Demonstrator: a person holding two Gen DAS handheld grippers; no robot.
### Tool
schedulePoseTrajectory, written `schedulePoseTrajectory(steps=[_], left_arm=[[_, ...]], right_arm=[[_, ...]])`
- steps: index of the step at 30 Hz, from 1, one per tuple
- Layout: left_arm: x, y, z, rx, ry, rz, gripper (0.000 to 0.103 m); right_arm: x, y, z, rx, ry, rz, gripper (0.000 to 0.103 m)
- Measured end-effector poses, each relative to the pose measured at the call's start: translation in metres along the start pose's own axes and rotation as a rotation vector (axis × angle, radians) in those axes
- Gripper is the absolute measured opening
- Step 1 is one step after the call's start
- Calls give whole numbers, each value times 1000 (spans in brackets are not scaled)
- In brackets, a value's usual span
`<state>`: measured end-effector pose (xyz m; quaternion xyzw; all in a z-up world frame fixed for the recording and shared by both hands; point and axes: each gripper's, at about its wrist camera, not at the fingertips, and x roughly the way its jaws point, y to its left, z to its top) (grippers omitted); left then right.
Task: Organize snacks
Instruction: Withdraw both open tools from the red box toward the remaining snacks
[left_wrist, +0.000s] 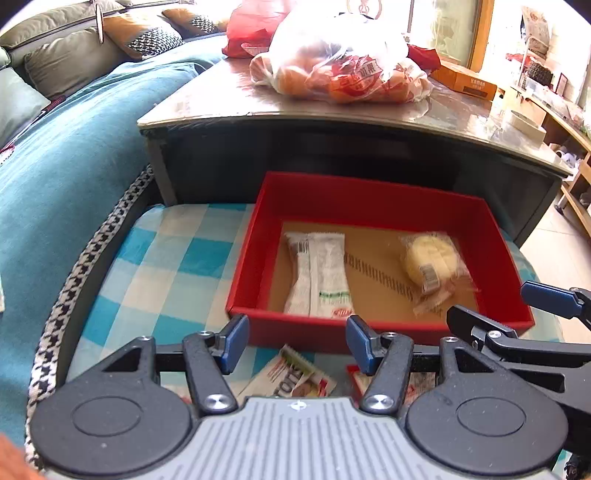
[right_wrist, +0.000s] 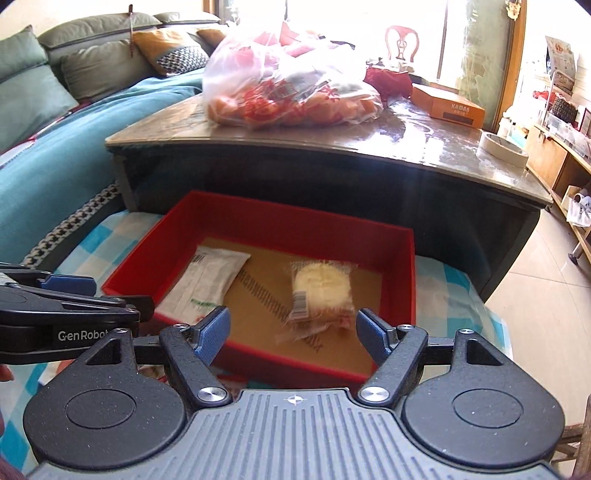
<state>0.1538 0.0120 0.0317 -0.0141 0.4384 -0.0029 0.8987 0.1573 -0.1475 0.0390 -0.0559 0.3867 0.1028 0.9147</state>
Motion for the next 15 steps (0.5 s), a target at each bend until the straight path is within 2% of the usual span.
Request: schedulePoseTrajectory(steps=[9, 15], left_arm=[[-12, 25, -41, 11, 76, 25, 87], [-10, 52, -65, -82, 156, 2, 87]], right_arm=[[-7, 32, -31, -46, 89, 79, 80], [-1, 53, -44, -80, 146, 142, 80]])
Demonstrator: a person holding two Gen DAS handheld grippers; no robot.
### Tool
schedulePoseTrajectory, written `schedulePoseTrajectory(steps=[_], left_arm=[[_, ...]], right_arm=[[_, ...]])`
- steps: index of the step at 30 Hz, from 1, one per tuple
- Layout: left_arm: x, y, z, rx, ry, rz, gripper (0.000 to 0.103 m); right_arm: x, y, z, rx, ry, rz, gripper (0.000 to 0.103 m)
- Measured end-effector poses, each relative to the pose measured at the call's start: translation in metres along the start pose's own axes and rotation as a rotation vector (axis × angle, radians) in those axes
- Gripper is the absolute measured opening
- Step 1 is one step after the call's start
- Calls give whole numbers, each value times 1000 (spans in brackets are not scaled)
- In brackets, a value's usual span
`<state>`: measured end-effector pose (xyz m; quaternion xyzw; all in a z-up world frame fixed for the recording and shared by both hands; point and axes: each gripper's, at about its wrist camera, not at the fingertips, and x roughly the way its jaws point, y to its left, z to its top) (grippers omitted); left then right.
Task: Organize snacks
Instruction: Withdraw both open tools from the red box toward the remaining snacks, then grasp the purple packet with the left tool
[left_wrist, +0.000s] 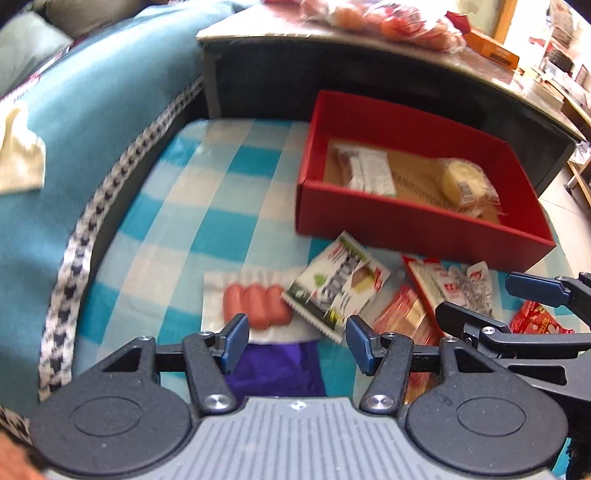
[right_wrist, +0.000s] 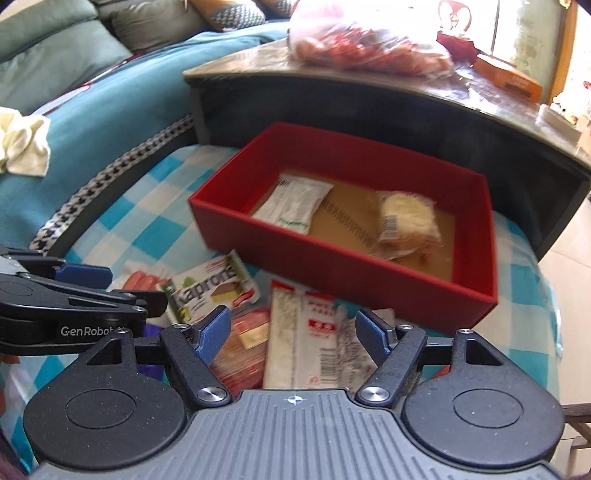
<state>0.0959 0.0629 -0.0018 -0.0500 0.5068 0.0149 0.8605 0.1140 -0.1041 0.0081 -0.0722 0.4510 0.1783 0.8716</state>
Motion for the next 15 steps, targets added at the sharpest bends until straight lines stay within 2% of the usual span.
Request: schedulePoseTrajectory(steps=[3, 6, 12, 15], left_arm=[[5, 4, -8, 12, 28, 7, 88], [12, 9, -11, 22, 53, -17, 90], [33, 30, -3, -51, 97, -40, 91], [40, 39, 0, -84, 92, -38, 91]], right_arm=[[6, 7, -5, -28, 29, 13, 80], [8, 7, -8, -26, 45, 22, 81], [11, -1, -9, 2, 56, 21, 81], [13, -1, -9, 3, 63, 20, 81]])
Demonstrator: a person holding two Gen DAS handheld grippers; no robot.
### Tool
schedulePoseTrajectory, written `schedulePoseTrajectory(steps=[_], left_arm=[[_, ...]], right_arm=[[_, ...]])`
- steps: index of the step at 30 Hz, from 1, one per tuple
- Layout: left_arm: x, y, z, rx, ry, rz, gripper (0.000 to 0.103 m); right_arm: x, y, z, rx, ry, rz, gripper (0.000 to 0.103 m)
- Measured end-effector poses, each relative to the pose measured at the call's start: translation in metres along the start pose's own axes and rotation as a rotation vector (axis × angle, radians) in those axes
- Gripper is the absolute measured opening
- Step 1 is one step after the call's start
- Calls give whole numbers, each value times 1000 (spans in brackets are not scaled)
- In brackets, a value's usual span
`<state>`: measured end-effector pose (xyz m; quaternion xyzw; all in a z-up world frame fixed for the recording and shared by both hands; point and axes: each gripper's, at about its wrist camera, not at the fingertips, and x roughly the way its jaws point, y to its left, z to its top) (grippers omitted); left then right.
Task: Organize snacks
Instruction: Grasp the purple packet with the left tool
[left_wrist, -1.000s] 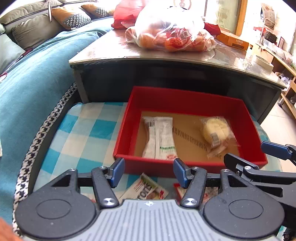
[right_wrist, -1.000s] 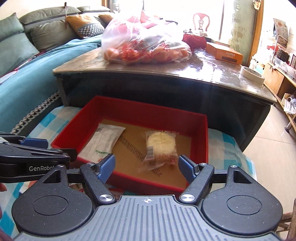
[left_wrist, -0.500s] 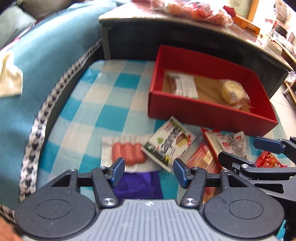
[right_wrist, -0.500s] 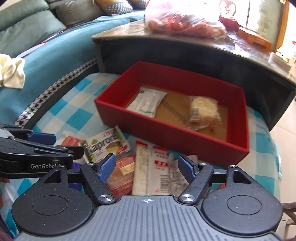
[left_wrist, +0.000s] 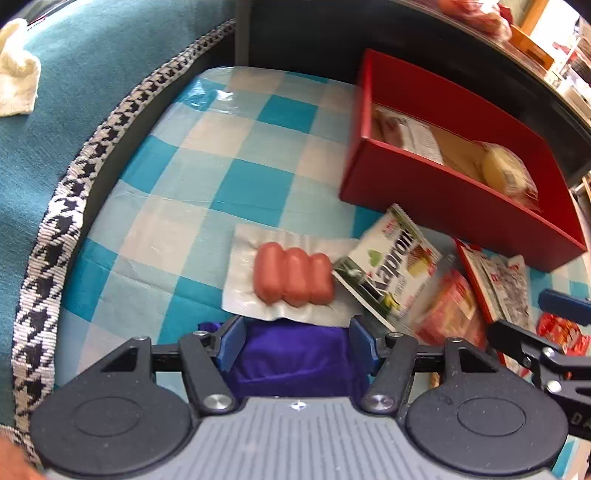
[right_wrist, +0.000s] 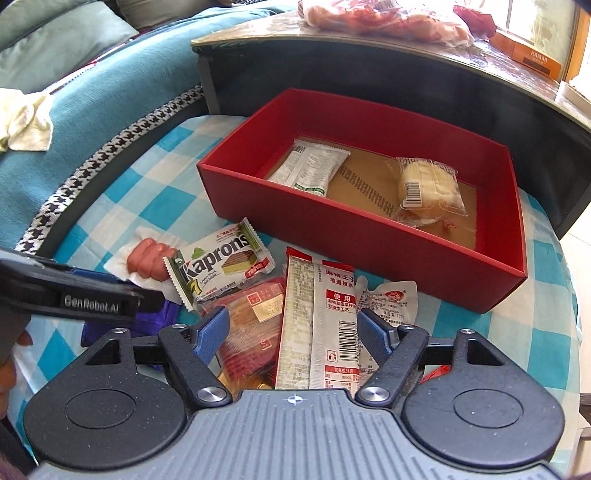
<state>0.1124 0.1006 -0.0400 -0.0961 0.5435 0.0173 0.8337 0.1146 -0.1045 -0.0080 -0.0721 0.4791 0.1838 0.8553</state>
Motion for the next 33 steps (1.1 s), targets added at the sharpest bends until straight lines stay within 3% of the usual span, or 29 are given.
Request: schedulePoseTrajectory(steps=[4, 8, 14, 24, 28, 33], left_arm=[[8, -2, 3, 35, 7, 5, 97], [10, -14, -6, 136, 41, 25, 102], [1, -20, -27, 169, 106, -60, 103], [11, -60, -43, 343, 70, 42, 103], [5, -54, -44, 328, 76, 35, 103], [-2, -39, -47, 276, 95, 34, 95]], right_arm=[[3, 1, 0, -3, 9, 4, 81], [3, 2, -1, -12, 14, 4, 81], [1, 0, -2, -8, 19, -4, 82], [-7, -9, -11, 35, 37, -15, 82], [-8, -10, -15, 48, 50, -10, 82], [-6, -2, -21, 45, 75, 16, 82]])
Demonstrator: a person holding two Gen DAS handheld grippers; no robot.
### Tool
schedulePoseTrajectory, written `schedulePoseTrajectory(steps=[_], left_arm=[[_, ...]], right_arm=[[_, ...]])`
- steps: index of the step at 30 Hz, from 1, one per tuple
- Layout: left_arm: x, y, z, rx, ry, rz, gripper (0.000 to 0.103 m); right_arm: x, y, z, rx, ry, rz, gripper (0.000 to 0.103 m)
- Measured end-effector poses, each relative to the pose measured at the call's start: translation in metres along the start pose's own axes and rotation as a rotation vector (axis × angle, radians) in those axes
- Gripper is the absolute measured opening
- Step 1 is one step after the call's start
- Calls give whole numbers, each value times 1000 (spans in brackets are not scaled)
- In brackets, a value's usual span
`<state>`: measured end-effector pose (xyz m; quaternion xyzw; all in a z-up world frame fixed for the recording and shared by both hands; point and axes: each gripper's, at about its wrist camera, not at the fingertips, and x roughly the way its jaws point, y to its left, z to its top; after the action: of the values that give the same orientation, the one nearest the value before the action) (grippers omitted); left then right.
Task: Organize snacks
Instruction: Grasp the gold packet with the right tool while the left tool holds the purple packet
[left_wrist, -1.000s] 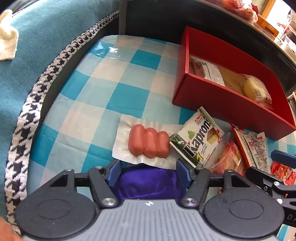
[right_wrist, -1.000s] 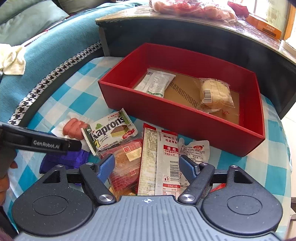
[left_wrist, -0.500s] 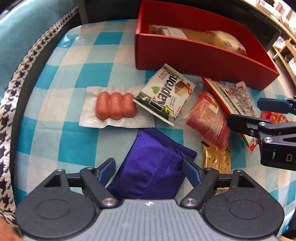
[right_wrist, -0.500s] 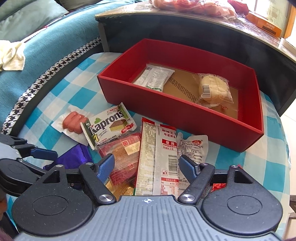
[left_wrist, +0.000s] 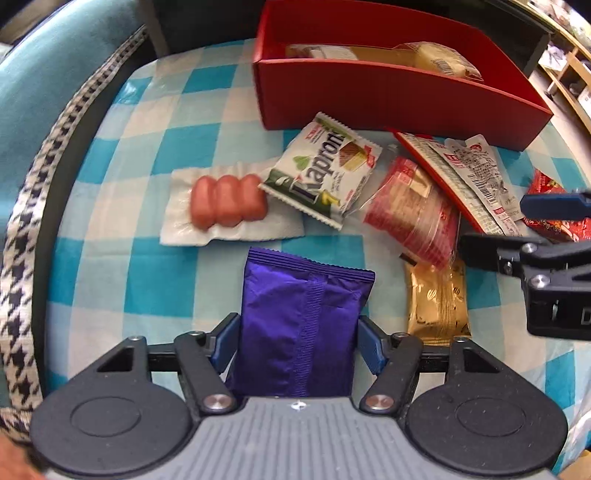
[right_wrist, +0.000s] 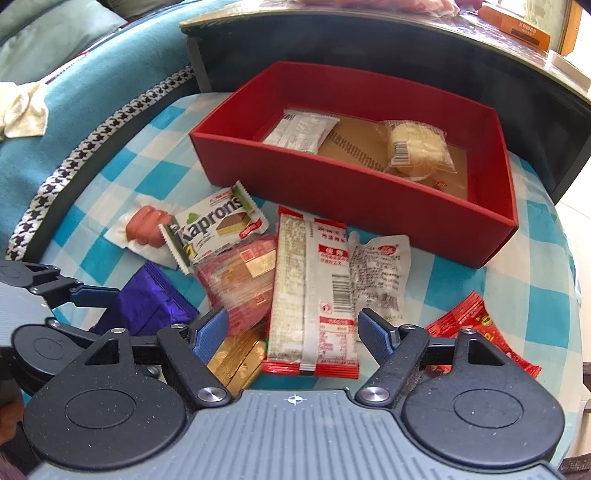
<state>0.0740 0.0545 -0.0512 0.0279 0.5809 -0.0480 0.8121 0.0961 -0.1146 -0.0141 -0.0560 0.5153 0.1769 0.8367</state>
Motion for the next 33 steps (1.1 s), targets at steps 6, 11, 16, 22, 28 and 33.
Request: schedulePoseTrajectory(steps=[6, 11, 16, 22, 28, 33], left_arm=[[-4, 20, -8, -65, 9, -18, 94], [-7, 31, -13, -108, 15, -46, 94], [-7, 38, -17, -118, 12, -61, 94], [-8, 38, -20, -96, 8, -68, 95], [-10, 32, -26, -53, -4, -59, 97], [-12, 24, -33, -36, -2, -61, 97]], right_arm=[[4, 13, -12, 35, 44, 42, 82], [11, 23, -17, 110, 66, 69, 81], [28, 33, -16, 164, 69, -20, 74], [37, 53, -22, 53, 80, -142, 73], [25, 50, -30, -34, 117, -116, 48], [9, 35, -52, -54, 133, -100, 46]])
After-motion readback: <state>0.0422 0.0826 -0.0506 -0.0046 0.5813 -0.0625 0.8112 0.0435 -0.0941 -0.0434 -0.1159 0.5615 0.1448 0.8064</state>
